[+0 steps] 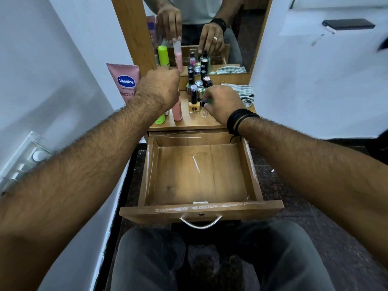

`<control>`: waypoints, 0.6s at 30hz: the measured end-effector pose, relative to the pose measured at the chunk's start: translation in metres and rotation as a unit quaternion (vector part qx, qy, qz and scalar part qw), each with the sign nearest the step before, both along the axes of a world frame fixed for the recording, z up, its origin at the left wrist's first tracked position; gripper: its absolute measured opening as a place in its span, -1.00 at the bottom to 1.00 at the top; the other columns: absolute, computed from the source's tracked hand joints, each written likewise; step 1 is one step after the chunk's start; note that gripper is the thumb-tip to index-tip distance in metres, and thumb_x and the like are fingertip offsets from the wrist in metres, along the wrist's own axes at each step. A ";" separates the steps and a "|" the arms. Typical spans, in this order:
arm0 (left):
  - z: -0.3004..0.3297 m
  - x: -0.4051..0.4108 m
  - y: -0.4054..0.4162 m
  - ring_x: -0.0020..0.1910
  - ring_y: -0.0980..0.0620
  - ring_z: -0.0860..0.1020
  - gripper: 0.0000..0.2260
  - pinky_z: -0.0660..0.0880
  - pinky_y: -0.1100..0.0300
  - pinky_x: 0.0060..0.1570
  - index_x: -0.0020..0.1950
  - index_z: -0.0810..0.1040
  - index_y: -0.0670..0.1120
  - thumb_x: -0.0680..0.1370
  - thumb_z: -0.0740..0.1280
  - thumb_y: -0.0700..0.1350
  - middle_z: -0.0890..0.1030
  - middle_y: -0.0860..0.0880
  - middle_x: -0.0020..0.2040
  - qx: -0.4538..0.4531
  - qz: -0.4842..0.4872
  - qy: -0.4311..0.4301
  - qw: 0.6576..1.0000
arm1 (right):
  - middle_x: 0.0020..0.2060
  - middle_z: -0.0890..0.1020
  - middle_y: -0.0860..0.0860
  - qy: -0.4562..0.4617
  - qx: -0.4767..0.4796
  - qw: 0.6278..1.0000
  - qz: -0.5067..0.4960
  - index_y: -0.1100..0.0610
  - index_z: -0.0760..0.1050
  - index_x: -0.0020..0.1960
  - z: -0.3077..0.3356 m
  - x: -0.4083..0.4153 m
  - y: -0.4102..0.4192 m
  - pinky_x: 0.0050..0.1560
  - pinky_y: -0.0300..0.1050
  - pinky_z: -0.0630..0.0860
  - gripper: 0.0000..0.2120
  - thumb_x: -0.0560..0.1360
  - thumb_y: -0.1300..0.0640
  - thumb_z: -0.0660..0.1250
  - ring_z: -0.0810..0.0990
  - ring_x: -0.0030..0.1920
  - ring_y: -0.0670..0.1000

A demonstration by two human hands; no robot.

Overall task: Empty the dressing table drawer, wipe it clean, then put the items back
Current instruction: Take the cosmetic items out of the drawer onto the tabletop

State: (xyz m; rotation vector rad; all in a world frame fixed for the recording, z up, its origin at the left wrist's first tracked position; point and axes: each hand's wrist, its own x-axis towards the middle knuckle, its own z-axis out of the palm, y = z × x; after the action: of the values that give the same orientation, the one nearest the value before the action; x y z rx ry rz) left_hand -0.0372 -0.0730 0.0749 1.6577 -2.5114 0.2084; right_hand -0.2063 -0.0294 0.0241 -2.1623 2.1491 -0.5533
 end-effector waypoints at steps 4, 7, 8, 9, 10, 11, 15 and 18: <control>0.002 0.001 0.002 0.14 -0.22 0.58 -0.63 0.60 -0.17 0.08 0.35 0.52 -0.13 0.56 0.43 -0.11 0.58 -0.18 0.22 -0.001 -0.001 0.004 1.000 | 0.10 0.62 0.09 0.002 -0.006 1.000 -0.005 0.09 0.57 0.17 0.001 -0.009 0.004 0.09 0.01 0.47 -0.78 0.54 0.11 0.31 0.55 0.13 0.13; 0.005 0.000 0.005 0.14 -0.22 0.58 -0.63 0.60 -0.16 0.08 0.36 0.52 -0.13 0.56 0.43 -0.12 0.58 -0.18 0.22 0.001 0.002 0.006 1.000 | 0.11 0.62 0.09 0.004 -0.012 1.000 -0.011 0.10 0.55 0.19 0.001 -0.020 0.007 0.13 0.03 0.49 -0.75 0.55 0.07 0.30 0.55 0.14 0.13; 0.007 0.000 0.007 0.13 -0.22 0.58 -0.63 0.60 -0.16 0.07 0.36 0.51 -0.13 0.56 0.43 -0.12 0.58 -0.18 0.22 0.000 0.004 0.007 1.000 | 0.12 0.63 0.09 0.004 -0.013 1.000 -0.015 0.10 0.55 0.20 0.001 -0.025 0.008 0.14 0.03 0.49 -0.75 0.55 0.07 0.30 0.56 0.14 0.13; 0.008 -0.001 0.008 0.12 -0.22 0.58 -0.62 0.61 -0.16 0.05 0.36 0.51 -0.13 0.56 0.43 -0.13 0.57 -0.18 0.21 -0.006 0.006 0.009 1.000 | 0.12 0.63 0.09 0.005 -0.014 1.000 -0.020 0.10 0.55 0.20 0.001 -0.030 0.008 0.14 0.03 0.49 -0.74 0.55 0.07 0.30 0.56 0.14 0.14; 0.010 -0.001 0.010 0.11 -0.23 0.58 -0.60 0.61 -0.18 0.03 0.38 0.48 -0.13 0.56 0.43 -0.14 0.57 -0.18 0.21 -0.016 0.006 0.011 1.000 | 0.13 0.63 0.09 0.007 -0.016 0.999 -0.028 0.10 0.55 0.21 0.001 -0.036 0.008 0.14 0.03 0.50 -0.73 0.54 0.06 0.30 0.56 0.14 0.14; 0.011 -0.002 0.013 0.10 -0.24 0.58 -0.56 0.62 -0.20 0.00 0.41 0.45 -0.13 0.55 0.43 -0.15 0.56 -0.17 0.21 -0.029 0.007 0.015 0.999 | 0.13 0.64 0.08 0.009 -0.017 0.999 -0.037 0.08 0.55 0.22 0.001 -0.041 0.007 0.15 0.03 0.51 -0.72 0.54 0.06 0.31 0.57 0.14 0.15; 0.024 -0.010 0.026 0.10 -0.27 0.55 -0.63 0.59 -0.19 -0.09 0.38 0.46 -0.12 0.58 0.37 -0.19 0.50 -0.15 0.23 -0.079 0.017 0.037 0.996 | 0.16 0.64 0.05 0.009 -0.004 0.997 -0.075 0.01 0.54 0.24 0.002 -0.062 0.003 0.16 0.09 0.55 -0.68 0.50 0.02 0.33 0.58 0.14 0.17; 0.031 -0.017 0.034 0.10 -0.26 0.57 -0.68 0.60 -0.17 -0.07 0.34 0.49 -0.09 0.58 0.37 -0.17 0.49 -0.13 0.28 -0.095 0.003 0.045 0.994 | 0.19 0.62 0.05 0.019 0.020 0.995 -0.091 -0.01 0.51 0.27 0.001 -0.071 0.001 0.14 0.14 0.56 -0.64 0.48 0.02 0.34 0.57 0.17 0.19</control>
State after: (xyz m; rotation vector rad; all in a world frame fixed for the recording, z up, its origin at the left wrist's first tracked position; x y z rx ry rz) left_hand -0.0538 -0.0387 0.1058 1.5646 -2.3398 0.3521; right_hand -0.2777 -0.0281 0.0248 -1.9855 2.3729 -0.4771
